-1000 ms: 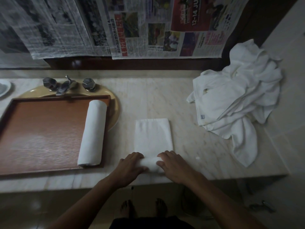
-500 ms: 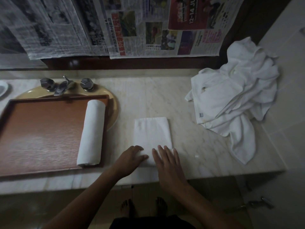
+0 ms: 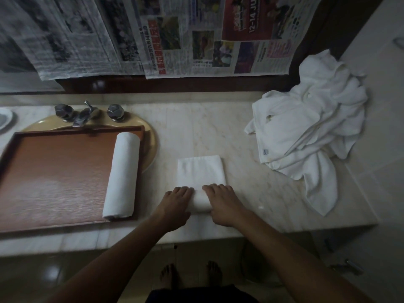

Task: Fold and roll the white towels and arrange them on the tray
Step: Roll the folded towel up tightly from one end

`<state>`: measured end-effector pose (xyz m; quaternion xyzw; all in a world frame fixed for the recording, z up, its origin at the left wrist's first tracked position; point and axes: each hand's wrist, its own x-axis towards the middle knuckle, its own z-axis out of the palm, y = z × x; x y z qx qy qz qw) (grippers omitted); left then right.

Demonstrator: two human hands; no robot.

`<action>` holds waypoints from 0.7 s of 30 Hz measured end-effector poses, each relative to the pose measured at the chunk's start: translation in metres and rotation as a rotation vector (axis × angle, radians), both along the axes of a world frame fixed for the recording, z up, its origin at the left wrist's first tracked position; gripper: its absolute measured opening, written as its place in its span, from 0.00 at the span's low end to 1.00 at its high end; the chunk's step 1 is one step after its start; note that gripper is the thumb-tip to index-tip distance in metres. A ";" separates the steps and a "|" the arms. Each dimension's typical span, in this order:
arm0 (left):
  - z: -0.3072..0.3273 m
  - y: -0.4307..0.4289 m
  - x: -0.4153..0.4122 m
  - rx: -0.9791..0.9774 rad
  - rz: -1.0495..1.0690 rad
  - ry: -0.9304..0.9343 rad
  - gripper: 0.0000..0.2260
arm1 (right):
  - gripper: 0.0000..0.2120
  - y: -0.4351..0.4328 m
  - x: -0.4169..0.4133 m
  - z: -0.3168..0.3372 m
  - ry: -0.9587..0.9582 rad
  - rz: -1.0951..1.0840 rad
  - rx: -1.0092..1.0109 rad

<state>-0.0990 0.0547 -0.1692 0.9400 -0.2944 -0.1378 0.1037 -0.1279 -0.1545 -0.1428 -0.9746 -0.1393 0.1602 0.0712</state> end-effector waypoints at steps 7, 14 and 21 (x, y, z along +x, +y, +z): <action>0.000 0.024 -0.045 -0.079 -0.132 0.003 0.29 | 0.33 -0.013 -0.046 0.004 0.126 -0.133 0.216; 0.005 0.027 -0.046 -0.170 -0.080 0.083 0.25 | 0.31 -0.021 -0.055 -0.001 0.063 -0.101 0.279; 0.011 0.019 -0.021 -0.096 -0.018 0.208 0.28 | 0.33 0.009 -0.090 -0.004 -0.221 -0.070 0.111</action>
